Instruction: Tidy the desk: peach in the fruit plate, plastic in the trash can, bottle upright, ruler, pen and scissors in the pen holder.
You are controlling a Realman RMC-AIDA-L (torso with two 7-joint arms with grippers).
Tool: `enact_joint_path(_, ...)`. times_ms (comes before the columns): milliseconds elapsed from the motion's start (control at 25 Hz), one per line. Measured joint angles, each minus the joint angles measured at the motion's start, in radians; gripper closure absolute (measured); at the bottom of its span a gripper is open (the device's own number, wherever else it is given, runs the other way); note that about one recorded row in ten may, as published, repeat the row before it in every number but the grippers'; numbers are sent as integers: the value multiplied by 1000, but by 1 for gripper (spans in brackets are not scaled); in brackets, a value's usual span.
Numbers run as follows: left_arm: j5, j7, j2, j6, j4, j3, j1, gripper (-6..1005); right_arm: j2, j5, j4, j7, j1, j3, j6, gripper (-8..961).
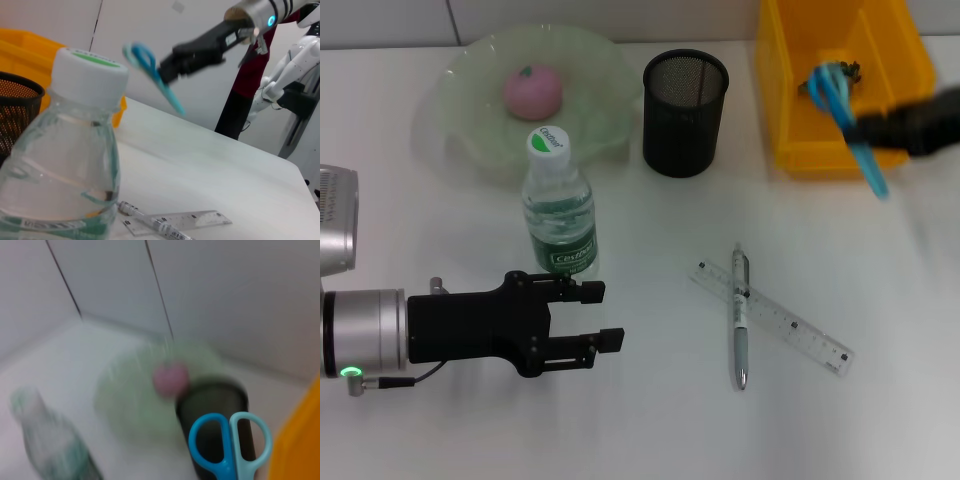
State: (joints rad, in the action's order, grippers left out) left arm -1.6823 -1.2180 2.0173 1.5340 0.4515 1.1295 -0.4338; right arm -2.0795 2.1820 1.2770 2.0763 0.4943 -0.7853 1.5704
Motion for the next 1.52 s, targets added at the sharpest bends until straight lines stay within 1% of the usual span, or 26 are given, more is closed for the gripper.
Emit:
enact_joint_path(80,1,0,0,0,1,-1,0,335,-1,-167,-61,-69,-26,12,-52,739)
enact_joint_path(160,1,2,0,0,1,-5,0,335,-1,-336,-159,-163,-38,13,-99,734)
enact_joint_path(240,-1,3,2,0,1,-12,0,335,0,-486,-270,-266,-35,14,-131,729)
enact_joint_path(320,-2,3,2,0,1,-14,0,335,1,-605,-382,-373,-17,13,-151,724)
enact_joint_path(400,-2,3,2,0,1,-14,0,335,0,-719,-531,-513,26,8,-176,719)
enact_joint_path(520,1,3,0,0,2,-14,0,334,-2,-820,-732,-686,102,5,-221,711)
enact_joint_path(600,2,3,1,0,10,-13,0,334,-4,-888,-867,-818,163,4,-275,706)
enact_joint_path(680,2,1,2,0,15,-13,0,334,-7,-939,-969,-928,219,4,-333,701)
enact_joint_path(720,2,1,3,0,16,-13,0,334,-9,-973,-1047,-1018,270,4,-394,698)
enact_joint_path(760,2,1,3,0,17,-13,0,334,-9,-973,-1047,-1018,270,4,-394,696)
enact_joint_path(840,2,1,3,0,18,-14,0,334,-10,-984,-1090,-1065,308,3,-447,691)
enact_joint_path(920,2,1,4,0,18,-23,0,334,-10,-983,-1103,-1077,328,-6,-487,686)
enact_joint_path(1040,-1,1,4,0,18,-27,0,334,-12,-983,-1108,-1077,338,-29,-515,678)
enact_joint_path(1200,-2,1,5,0,18,-28,0,334,-12,-982,-1109,-1073,339,-35,-515,668)
enact_joint_path(1360,-2,1,5,0,18,-28,0,334,-12,-981,-1110,-1067,333,-36,-507,589)
enact_joint_path(1440,-2,1,5,0,18,-28,0,335,-8,-972,-1100,-1045,326,-37,-495,550)
enact_joint_path(1480,-2,1,4,0,18,-28,0,335,-6,-960,-1090,-1026,321,-37,-482,530)
enact_joint_path(1520,-2,1,5,0,18,-28,1,335,-3,-906,-1035,-951,295,-38,-439,510)
